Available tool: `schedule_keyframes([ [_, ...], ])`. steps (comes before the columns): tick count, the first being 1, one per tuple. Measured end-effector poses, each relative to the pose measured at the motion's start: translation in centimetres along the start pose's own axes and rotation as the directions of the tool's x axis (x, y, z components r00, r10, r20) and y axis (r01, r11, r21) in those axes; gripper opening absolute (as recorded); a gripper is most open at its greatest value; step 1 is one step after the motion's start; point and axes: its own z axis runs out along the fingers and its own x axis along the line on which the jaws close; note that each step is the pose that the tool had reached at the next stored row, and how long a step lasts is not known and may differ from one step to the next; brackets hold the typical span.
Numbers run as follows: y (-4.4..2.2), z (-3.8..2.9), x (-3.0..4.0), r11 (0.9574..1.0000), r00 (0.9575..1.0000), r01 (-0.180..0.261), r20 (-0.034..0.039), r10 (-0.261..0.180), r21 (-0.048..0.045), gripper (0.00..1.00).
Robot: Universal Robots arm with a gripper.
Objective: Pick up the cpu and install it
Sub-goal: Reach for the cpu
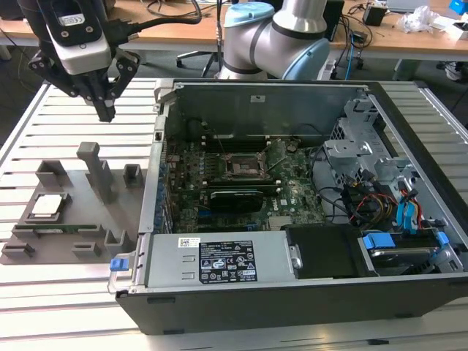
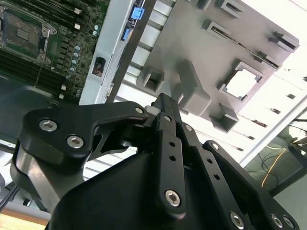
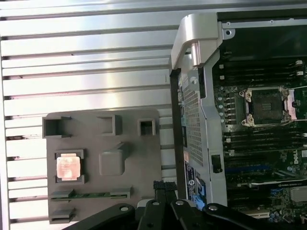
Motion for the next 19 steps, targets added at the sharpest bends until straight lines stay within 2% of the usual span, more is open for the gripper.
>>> schedule_keyframes([
  [11,-0.22,0.01,2.95,1.0000,1.0000,0.000,0.0001,0.000,-0.0001,0.11],
  [17,-0.30,0.02,4.00,1.0000,1.0000,0.000,0.0001,0.000,0.0000,0.11],
  [19,-0.35,0.02,4.58,1.0000,1.0000,0.000,0.0001,0.000,-0.0001,0.11],
])
